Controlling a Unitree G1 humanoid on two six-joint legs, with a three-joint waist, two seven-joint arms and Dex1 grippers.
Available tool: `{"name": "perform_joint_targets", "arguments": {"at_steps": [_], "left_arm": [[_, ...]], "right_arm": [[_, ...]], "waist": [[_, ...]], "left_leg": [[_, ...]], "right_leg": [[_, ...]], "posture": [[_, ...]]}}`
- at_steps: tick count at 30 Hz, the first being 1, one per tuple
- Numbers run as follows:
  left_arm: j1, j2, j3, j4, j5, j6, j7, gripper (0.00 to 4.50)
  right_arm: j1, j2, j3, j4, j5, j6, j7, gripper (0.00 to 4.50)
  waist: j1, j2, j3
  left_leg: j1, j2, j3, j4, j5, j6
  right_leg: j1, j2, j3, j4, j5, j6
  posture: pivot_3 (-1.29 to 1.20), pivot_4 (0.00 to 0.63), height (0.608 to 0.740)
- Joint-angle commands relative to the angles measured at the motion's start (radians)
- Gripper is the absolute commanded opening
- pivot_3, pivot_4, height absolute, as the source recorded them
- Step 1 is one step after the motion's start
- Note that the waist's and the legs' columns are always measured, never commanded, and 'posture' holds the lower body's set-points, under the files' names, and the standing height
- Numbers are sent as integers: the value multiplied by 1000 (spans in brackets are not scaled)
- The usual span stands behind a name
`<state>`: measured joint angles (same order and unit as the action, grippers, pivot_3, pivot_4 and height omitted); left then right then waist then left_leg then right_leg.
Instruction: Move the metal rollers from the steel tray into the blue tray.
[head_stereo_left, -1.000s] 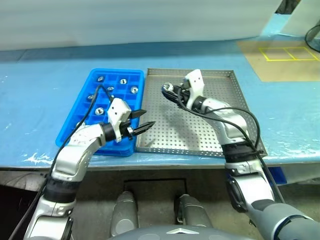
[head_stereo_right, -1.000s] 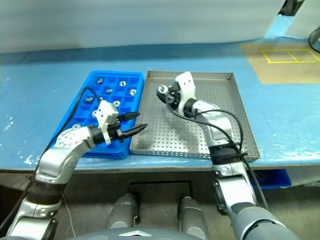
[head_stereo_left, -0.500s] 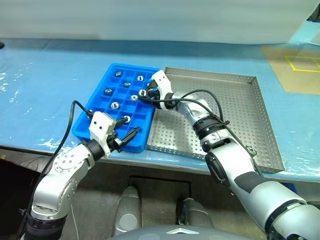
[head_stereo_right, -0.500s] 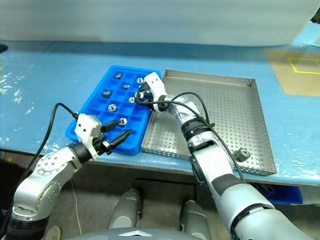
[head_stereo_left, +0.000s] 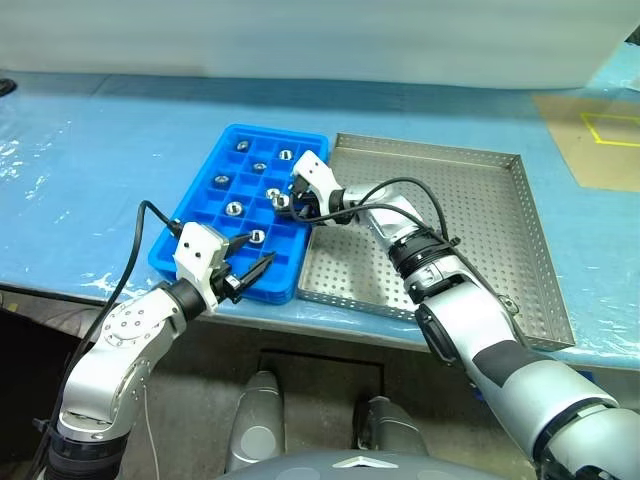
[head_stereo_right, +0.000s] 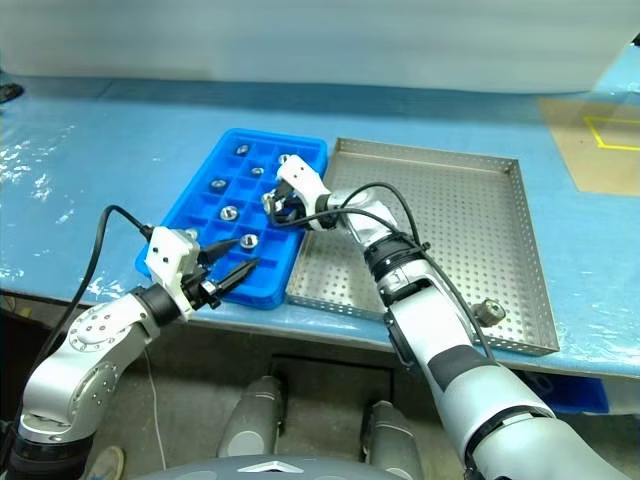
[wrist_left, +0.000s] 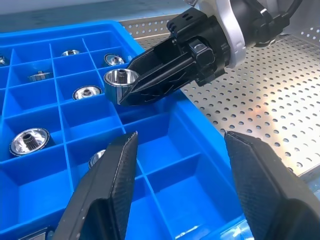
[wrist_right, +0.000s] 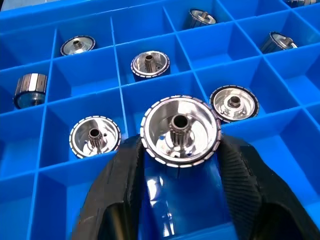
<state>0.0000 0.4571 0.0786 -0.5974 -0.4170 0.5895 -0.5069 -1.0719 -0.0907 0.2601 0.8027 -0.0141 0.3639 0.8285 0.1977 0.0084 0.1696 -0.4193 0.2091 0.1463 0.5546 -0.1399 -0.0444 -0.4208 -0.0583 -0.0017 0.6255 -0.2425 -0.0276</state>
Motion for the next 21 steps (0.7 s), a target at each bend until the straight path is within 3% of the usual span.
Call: {"name": "perform_joint_targets", "arguments": {"at_steps": [1,4,5,11,16,21], "left_arm": [[-36,9,-15,1,-9,-24,-22,2901],[-73,1,-41,28,-8,-31,-41,2901],[-101,-6,-60,54,-6,-39,-55,2901],[-254,-51,-166,218,5,-95,-149,2901],[-385,-87,-245,390,16,-166,-278,2901],[-474,-129,-286,522,27,-222,-373,2901]], "right_arm": [[27,-21,-4,-50,-17,-9,-18,3318],[49,-35,-34,-101,0,-3,-33,4395],[67,-49,-60,-135,13,-6,-50,4490],[289,-206,-207,-504,122,148,-55,4490],[591,-439,-323,-885,186,419,-37,4490],[779,-518,-476,-1133,236,619,-127,4490]], "waist": [[7,0,0],[10,0,0],[10,0,0],[-9,0,0],[-48,0,0],[-135,0,-1]], "left_leg": [[0,0,0,0,0,0],[0,0,0,1,0,-1],[0,0,0,3,0,-1],[0,-2,1,8,0,0],[1,-2,1,8,0,0],[7,-2,4,6,0,1]], "right_leg": [[0,0,0,0,0,0],[0,0,0,1,0,0],[0,0,1,2,0,0],[2,-1,4,2,6,10],[3,0,5,1,8,11],[4,2,11,0,8,11]], "posture": [[361,150,740],[309,150,740],[269,150,740],[73,150,740],[-115,150,740],[-242,150,740]]}}
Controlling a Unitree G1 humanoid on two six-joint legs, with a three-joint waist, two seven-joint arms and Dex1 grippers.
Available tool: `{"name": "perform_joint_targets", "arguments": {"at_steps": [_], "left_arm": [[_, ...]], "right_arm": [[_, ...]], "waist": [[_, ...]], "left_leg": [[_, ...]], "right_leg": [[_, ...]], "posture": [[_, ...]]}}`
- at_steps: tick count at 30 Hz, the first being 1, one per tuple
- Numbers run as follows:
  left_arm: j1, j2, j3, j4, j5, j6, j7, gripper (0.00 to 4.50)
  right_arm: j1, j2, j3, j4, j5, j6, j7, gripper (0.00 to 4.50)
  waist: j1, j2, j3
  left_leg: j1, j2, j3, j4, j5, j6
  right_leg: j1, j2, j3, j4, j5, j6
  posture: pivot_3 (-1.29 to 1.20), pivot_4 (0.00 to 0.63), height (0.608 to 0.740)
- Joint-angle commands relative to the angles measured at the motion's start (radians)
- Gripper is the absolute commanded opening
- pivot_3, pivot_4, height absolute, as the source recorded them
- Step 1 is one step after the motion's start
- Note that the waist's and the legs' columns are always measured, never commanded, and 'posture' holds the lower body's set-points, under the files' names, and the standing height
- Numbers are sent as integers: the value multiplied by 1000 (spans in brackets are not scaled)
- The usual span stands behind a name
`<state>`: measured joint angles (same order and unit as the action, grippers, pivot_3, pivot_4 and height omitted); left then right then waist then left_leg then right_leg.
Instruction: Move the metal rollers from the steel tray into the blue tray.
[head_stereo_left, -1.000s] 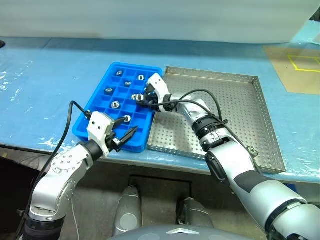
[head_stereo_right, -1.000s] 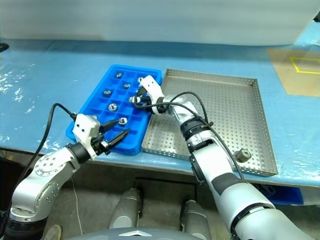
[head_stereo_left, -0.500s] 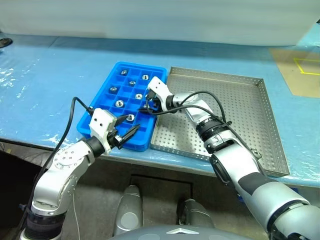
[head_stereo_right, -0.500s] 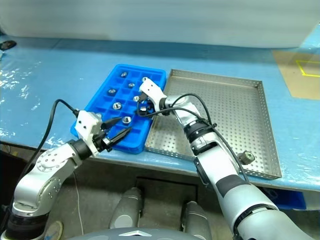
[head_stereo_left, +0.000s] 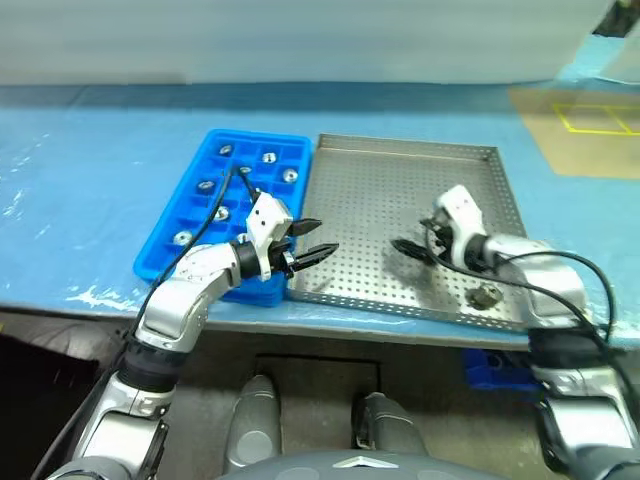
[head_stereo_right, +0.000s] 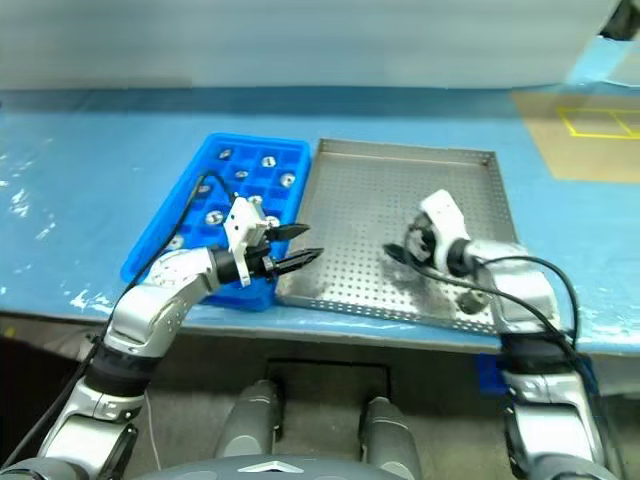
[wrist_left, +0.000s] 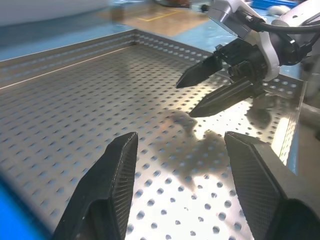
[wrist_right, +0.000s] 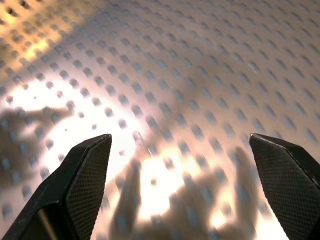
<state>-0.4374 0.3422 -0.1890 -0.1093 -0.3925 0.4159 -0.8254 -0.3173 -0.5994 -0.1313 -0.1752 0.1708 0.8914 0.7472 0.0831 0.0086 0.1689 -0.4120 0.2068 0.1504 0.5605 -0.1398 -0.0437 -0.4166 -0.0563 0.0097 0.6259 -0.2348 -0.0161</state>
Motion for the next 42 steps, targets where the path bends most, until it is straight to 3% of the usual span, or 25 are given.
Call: {"name": "perform_joint_targets", "arguments": {"at_steps": [1,5,14,17,23,24,29,34,42], "left_arm": [[-49,-21,-24,58,4,-58,-72,2901],[-74,-42,-40,105,11,-82,-114,2901],[-93,-47,-41,144,31,-106,-155,2901],[-93,-48,-38,139,31,-105,-157,2901],[-84,-40,-32,117,33,-103,-157,2901],[-83,-38,-31,115,33,-104,-157,2901],[-83,-21,-16,113,29,-108,-162,2901],[-50,-8,26,56,23,-97,-109,2901],[165,53,145,-217,0,-17,52,2901]], "right_arm": [[44,-11,-110,-196,61,130,-62,4490],[101,-30,-171,-294,89,258,-106,4490],[167,-29,-169,-311,139,378,-164,4490],[160,-15,-147,-268,139,358,-188,3864],[157,-29,-95,-206,137,302,-199,1755],[153,-28,-92,-198,140,295,-200,1611],[119,-30,-52,-179,138,226,-200,1616],[-67,66,-8,-131,173,89,-191,1616],[-340,247,245,168,132,-100,-74,1616]], "waist": [[-38,0,0],[-75,0,0],[-78,0,0],[-77,0,0],[-71,0,0],[-71,0,0],[-71,0,0],[-91,0,1],[-49,0,1]], "left_leg": [[2,0,1,0,0,0],[11,0,3,0,-1,2],[16,-1,8,2,-5,8],[16,-1,9,1,-5,8],[16,-1,10,1,-5,9],[16,-1,11,1,-6,9],[17,-1,12,1,-6,9],[19,-1,16,1,-5,9],[15,0,16,-4,-5,8]], "right_leg": [[0,1,2,0,0,0],[7,3,8,-1,-2,-6],[13,0,11,-4,-1,-5],[13,0,12,-5,-1,-5],[13,0,12,-6,-1,-5],[13,0,13,-6,-1,-5],[13,0,14,-6,-1,-4],[10,0,17,-3,1,-3],[6,0,14,-6,0,-5]], "posture": [[-263,150,740],[-312,150,740],[-318,150,740],[-314,150,740],[-283,150,740],[-283,150,740],[-234,150,740],[-146,150,740],[180,150,740]]}}
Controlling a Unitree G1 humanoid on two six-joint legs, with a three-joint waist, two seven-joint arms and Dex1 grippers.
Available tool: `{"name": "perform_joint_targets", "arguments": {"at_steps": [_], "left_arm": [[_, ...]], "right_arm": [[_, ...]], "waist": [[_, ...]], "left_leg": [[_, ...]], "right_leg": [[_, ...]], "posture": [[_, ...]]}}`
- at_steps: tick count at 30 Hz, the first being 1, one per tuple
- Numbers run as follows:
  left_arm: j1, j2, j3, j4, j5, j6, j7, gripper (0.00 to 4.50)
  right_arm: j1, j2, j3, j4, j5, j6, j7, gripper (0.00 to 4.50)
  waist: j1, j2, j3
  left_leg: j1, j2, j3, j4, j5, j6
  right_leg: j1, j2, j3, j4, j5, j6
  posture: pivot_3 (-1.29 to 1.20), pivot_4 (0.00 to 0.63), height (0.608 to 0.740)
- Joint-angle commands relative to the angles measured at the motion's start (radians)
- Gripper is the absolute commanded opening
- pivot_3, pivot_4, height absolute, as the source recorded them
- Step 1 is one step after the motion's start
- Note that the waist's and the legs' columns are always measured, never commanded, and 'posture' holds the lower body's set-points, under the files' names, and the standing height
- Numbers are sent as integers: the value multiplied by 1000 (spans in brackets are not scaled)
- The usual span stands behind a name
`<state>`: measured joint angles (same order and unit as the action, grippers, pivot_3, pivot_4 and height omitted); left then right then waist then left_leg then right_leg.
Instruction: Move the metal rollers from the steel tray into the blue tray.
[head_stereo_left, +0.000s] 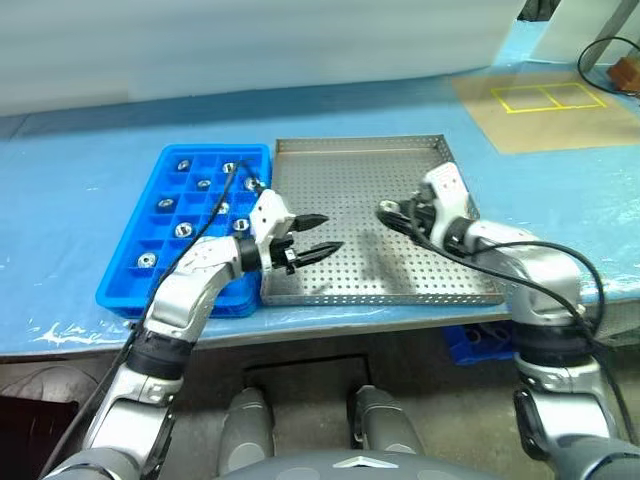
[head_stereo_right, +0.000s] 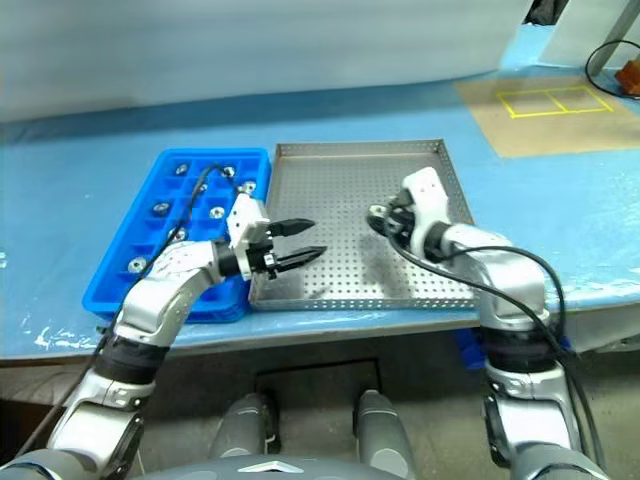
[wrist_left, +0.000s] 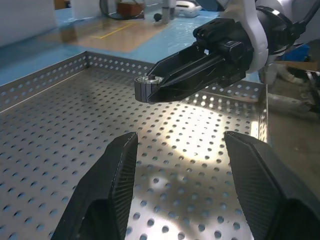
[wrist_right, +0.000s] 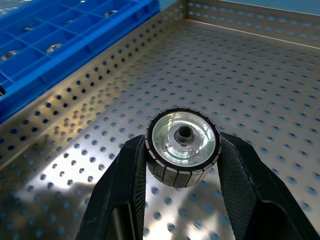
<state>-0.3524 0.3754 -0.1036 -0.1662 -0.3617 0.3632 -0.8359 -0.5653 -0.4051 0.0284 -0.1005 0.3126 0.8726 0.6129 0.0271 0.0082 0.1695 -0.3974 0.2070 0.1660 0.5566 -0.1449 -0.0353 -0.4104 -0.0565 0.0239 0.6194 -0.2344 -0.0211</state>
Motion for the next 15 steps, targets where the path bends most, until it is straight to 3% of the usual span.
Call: {"name": "perform_joint_targets", "arguments": {"at_steps": [1,4,10,15], "left_arm": [[106,27,75,-193,-37,49,80,2901],[244,53,138,-346,-55,99,149,2901],[467,71,250,-580,-115,166,252,2901],[550,92,297,-647,-142,182,287,2901]], "right_arm": [[-121,71,109,134,-16,-101,77,1616],[-214,132,191,256,-39,-188,160,1616],[-342,227,276,407,-64,-305,300,1616],[-364,238,335,429,-84,-340,415,1616]], "waist": [[16,0,0],[53,0,0],[127,-1,0],[183,-1,0]], "left_leg": [[-4,0,0,0,0,0],[-14,1,-2,0,0,0],[-20,2,-10,1,0,0],[-22,3,-17,1,1,-1]], "right_leg": [[-4,0,0,0,0,0],[-12,-1,-4,3,0,0],[-13,-2,-16,3,-2,-3],[-11,-2,-22,3,-3,-4]], "posture": [[200,150,740],[307,150,740],[420,150,740],[471,150,740]]}}
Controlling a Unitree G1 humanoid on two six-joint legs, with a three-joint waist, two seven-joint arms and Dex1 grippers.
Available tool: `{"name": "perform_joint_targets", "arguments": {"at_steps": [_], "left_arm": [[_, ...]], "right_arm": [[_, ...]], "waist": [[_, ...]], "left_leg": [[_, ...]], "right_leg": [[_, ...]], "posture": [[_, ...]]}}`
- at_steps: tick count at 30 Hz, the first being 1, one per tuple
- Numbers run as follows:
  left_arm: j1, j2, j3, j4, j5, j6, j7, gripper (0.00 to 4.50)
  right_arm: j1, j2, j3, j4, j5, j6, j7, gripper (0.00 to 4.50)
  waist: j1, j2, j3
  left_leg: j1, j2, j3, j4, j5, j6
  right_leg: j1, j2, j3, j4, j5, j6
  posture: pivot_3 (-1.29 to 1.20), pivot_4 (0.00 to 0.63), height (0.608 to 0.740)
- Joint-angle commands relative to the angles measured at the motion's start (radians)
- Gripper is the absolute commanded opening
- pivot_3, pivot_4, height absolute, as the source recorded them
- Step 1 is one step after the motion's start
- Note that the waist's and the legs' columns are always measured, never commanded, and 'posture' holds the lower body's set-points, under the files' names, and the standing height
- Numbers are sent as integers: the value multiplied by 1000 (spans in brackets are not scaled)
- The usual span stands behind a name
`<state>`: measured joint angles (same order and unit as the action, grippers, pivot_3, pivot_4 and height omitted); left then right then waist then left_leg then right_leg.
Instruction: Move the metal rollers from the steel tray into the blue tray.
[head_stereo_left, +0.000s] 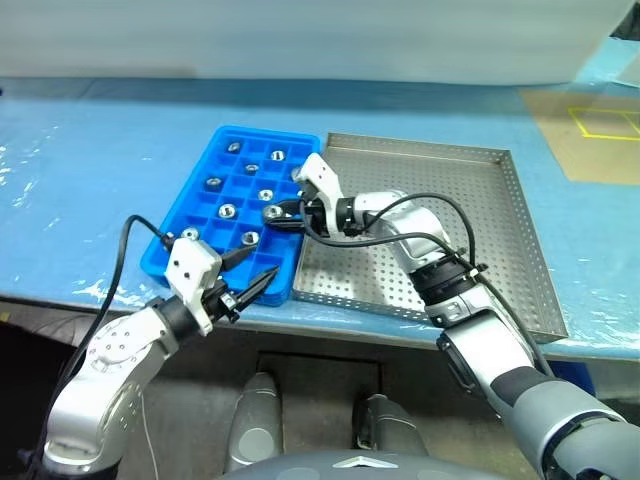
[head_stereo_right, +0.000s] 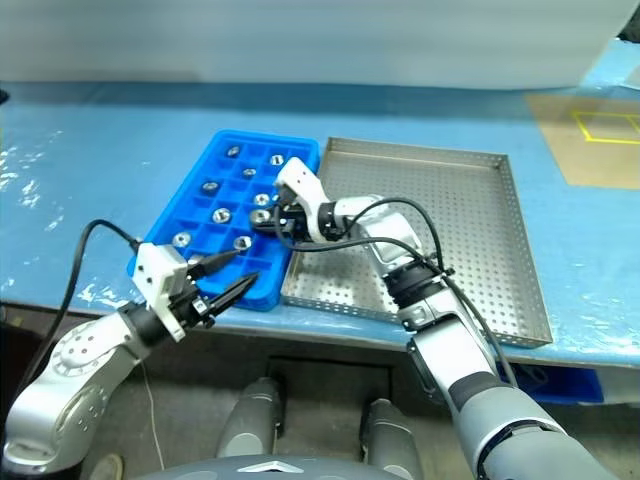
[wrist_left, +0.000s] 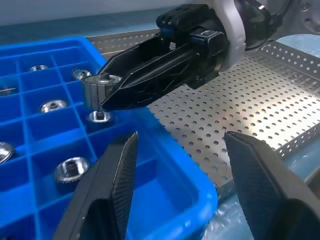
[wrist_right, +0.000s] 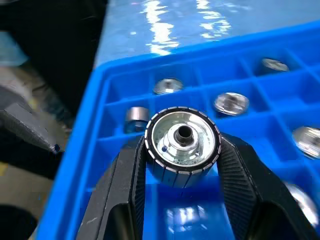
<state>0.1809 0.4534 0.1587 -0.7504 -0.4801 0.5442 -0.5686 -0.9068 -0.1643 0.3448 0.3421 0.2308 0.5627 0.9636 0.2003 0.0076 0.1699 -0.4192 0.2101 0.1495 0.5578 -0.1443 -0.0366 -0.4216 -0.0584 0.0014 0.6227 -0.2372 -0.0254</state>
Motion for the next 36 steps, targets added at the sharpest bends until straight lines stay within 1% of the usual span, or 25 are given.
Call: {"name": "perform_joint_targets", "arguments": {"at_steps": [1,4,7,10,13,15,17,18,19,20,23,26,27,29,31,33,36], "left_arm": [[20,18,38,-64,-25,1,24,2901],[32,20,36,-64,-24,-9,39,2901],[34,18,20,-61,-19,-16,47,2901],[21,19,8,-52,-19,-20,49,2901],[-1,21,0,-38,-20,-20,50,2901],[-20,26,-3,-27,-20,-18,48,2901],[-39,32,-3,-15,-19,-16,44,2901],[-51,38,-5,-8,-18,-16,40,2901],[-69,42,-10,0,-17,-15,36,2901],[-87,44,-15,7,-18,-14,36,2901],[-166,31,-42,56,-9,-15,49,2901],[-243,6,-86,137,39,-47,67,2901],[-270,-11,-101,168,49,-61,70,2901],[-314,-28,-132,217,68,-85,58,2901],[-382,-60,-166,300,82,-128,33,2901],[-443,-85,-188,387,90,-173,-1,2901],[-537,-130,-209,549,93,-264,-74,2901]], "right_arm": [[-22,-6,28,-16,-7,-32,82,1616],[3,-58,86,-59,-29,-30,173,1616],[5,-101,107,-73,-38,-15,228,1616],[-6,-128,144,-46,-105,-46,225,1616],[-8,-123,156,-21,-144,-57,205,1616],[1,-133,175,-29,-163,-62,222,2368],[4,-132,176,-31,-171,-61,225,2998],[4,-118,148,-29,-157,-55,207,3401],[2,-100,96,-26,-124,-45,186,3690],[-1,-85,46,-22,-94,-39,163,3690],[-6,-45,-152,28,-25,-97,7,3690],[39,-41,-293,13,24,-137,-103,3690],[77,-54,-317,-7,22,-159,-124,3690],[149,-85,-327,-41,-11,-208,-159,3690],[274,-134,-325,-114,-45,-268,-173,3690],[373,-174,-327,-199,-42,-269,-171,3690],[508,-227,-353,-361,11,-244,-144,3690]], "waist": [[16,0,0],[39,0,0],[60,0,0],[64,0,0],[61,0,0],[61,0,0],[62,0,0],[62,0,0],[61,0,0],[61,0,0],[61,0,0],[62,0,0],[62,0,-1],[60,-2,-2],[53,-2,-2],[46,-2,-2],[3,-1,-2]], "left_leg": [[0,0,0,0,0,-1],[1,0,-1,0,2,-2],[1,0,-1,0,2,-3],[2,1,-1,0,2,-4],[1,1,-1,0,3,-5],[1,1,-1,0,3,-5],[1,1,-1,0,3,-5],[1,1,-1,0,3,-5],[1,1,-1,0,3,-5],[1,1,-1,1,3,-5],[1,1,-1,2,3,-5],[1,0,-1,4,3,-5],[1,-1,-1,5,4,-6],[1,-1,-1,5,5,-8],[1,-1,-1,6,5,-8],[0,-1,-1,6,5,-8],[0,-1,-1,6,5,-8]], "right_leg": [[0,0,0,0,0,0],[0,0,1,1,0,1],[1,0,1,1,-2,8],[0,1,1,2,1,2],[-1,1,1,2,1,2],[-1,2,2,2,2,2],[-1,2,2,2,1,2],[0,2,2,1,1,2],[0,2,2,1,1,2],[0,2,2,2,2,2],[-1,2,2,4,2,1],[0,0,2,5,2,2],[0,0,2,5,2,2],[2,-1,1,4,3,3],[2,0,2,4,5,6],[2,0,1,4,5,7],[1,1,2,4,6,8]], "posture": [[474,150,740],[482,150,740],[478,150,740],[466,150,740],[458,150,740],[451,150,740],[448,150,740],[443,150,740],[442,150,740],[440,150,740],[400,150,740],[350,150,740],[329,150,740],[294,150,740],[232,150,740],[178,150,740],[114,150,740]]}}
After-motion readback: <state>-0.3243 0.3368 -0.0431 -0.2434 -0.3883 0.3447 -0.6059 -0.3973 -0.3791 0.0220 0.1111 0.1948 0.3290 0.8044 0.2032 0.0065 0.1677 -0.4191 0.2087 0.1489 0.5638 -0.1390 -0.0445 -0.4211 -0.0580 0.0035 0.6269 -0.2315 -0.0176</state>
